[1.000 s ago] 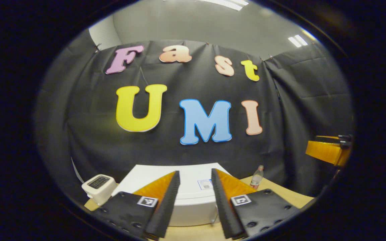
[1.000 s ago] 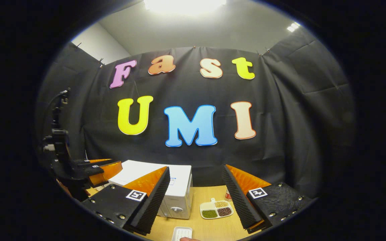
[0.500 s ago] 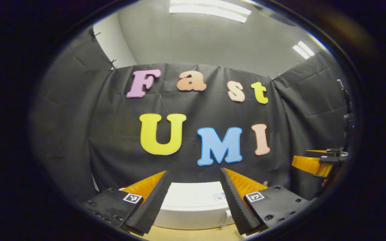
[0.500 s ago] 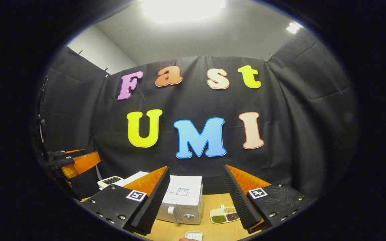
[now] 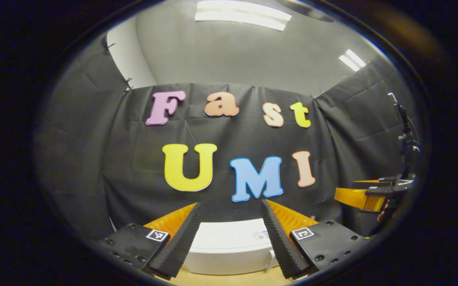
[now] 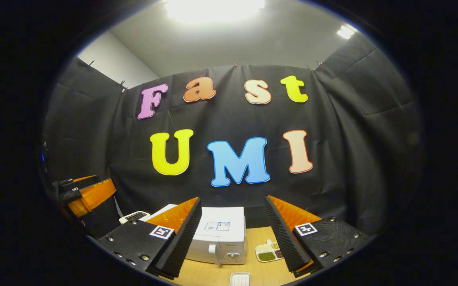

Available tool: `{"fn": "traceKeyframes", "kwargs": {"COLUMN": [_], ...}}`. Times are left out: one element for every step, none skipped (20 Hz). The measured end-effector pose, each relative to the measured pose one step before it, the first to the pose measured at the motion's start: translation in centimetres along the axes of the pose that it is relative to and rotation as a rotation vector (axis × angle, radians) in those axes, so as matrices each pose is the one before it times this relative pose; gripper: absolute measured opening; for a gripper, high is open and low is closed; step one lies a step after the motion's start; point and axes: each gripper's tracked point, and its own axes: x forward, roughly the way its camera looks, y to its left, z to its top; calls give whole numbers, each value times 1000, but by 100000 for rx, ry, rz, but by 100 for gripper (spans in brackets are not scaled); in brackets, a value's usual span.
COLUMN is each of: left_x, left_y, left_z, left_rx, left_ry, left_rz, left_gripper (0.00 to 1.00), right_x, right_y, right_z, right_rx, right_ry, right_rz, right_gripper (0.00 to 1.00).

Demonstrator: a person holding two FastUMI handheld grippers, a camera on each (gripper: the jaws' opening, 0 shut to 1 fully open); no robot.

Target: Open the microwave oven with the left hand, put the food in, and close the microwave oven.

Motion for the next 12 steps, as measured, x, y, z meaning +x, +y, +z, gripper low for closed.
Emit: {"fn": "traceKeyframes", "kwargs": {"left_x": [-102, 6, -12, -86, 46, -66, -83, -120, -57, 43, -43, -109], "left_y": [332, 270, 264, 328, 245, 438, 708, 345, 288, 399, 250, 254], "left_z": [27, -44, 42, -25, -52, 2, -240, -75, 5, -152, -448, -354], "left_rx": [219, -38, -2, -55, -115, 440, 317, -510, -841, -900, -772, -693], "left_ry": [-199, 134, -45, -115, 45, -231, 211, 233, 135, 314, 527, 625], "left_rz": [-235, -630, -397, -245, -565, 39, 548, -187, -48, 9, -54, 46], "left_gripper": [98, 98, 98, 98, 98, 98, 98, 96, 96, 96, 96, 98], "right_x": [-86, -11, -104, -111, -110, -74, -57, -107, -67, 32, 10, -31], "right_y": [110, 150, 342, 393, 362, 320, 304, 289, 209, 89, 185, 183], "right_z": [-25, 64, -110, 26, -101, 25, -166, 10, 5, -53, -132, -101], "right_rx": [-680, -580, -390, -242, -353, -259, -152, -180, -620, -704, -467, -433], "right_ry": [-472, -146, 11, 82, 270, 254, 374, 24, -69, 178, 294, 273], "right_rz": [-1039, -781, -297, 111, -12, 3, 46, -135, -246, -333, -233, -88], "right_gripper": [95, 95, 95, 95, 95, 95, 95, 95, 95, 95, 95, 95]}}
